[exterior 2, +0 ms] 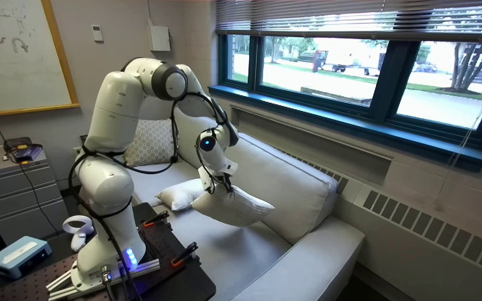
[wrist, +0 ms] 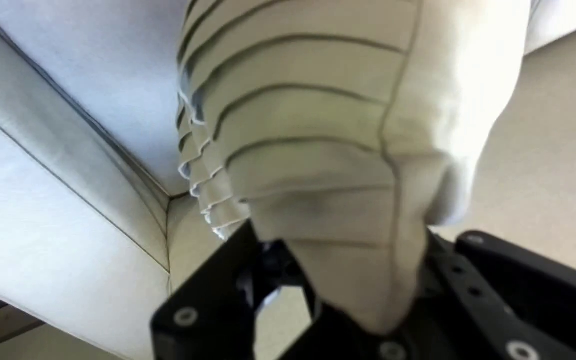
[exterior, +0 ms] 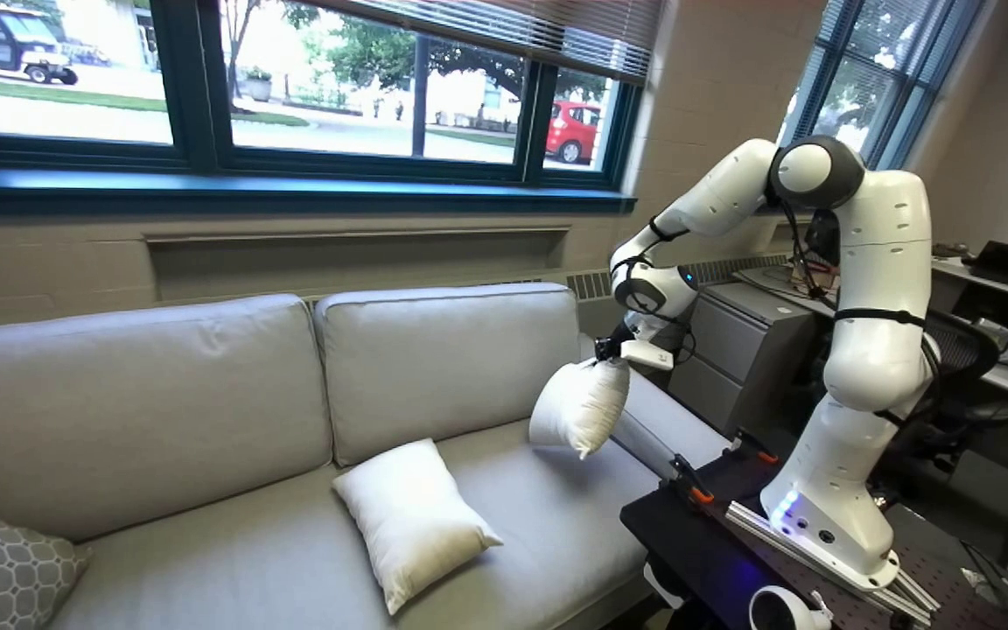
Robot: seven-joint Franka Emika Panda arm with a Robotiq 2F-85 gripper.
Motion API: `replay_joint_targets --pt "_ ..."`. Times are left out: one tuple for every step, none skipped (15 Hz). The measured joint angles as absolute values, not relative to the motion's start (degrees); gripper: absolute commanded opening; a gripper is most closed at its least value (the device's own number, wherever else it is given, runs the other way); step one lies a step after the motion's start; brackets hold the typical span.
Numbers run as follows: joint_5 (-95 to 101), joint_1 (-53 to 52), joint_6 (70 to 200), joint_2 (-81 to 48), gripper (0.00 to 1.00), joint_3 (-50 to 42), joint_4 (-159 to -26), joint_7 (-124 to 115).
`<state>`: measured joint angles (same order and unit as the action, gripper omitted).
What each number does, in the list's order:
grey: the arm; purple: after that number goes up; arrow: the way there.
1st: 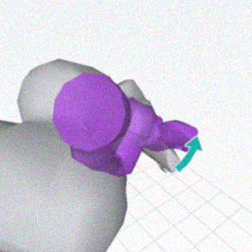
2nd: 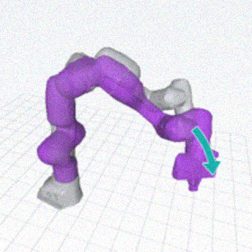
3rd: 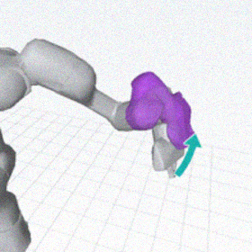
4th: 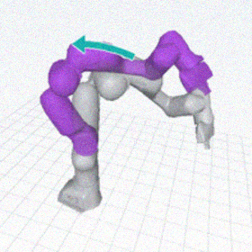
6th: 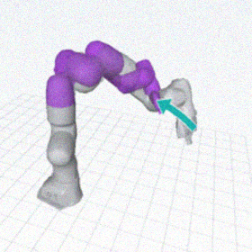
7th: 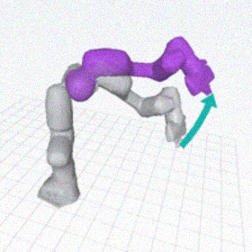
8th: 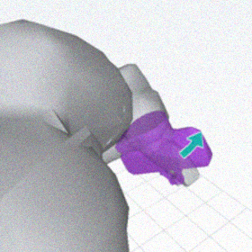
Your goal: Put the pillows upright against the armrest of the couch
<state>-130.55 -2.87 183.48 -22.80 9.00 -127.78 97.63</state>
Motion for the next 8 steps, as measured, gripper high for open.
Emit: replay_joint_targets --pt "-128.4 -2.5 184.5 -24.6 0.02 9.6 -126.8 97.2" --pt "-126.5 -2.0 185.5 -26.4 0.02 9.6 -125.7 97.1" --pt "-124.8 -1.2 186.3 -28.0 0.02 9.4 -124.7 97.0" --pt "-120.9 -1.1 186.5 -29.2 0.02 8.2 -124.1 94.7" --pt "-118.5 -1.2 186.6 -30.0 0.02 6.6 -123.5 92.8" --pt "-118.4 -1.2 186.8 -30.3 0.02 5.1 -122.7 93.0" --pt "-118.4 -1.4 186.8 -30.3 0.02 3.3 -121.8 93.0" --pt "-118.4 -2.1 186.7 -30.2 0.02 1.2 -120.9 93.1"
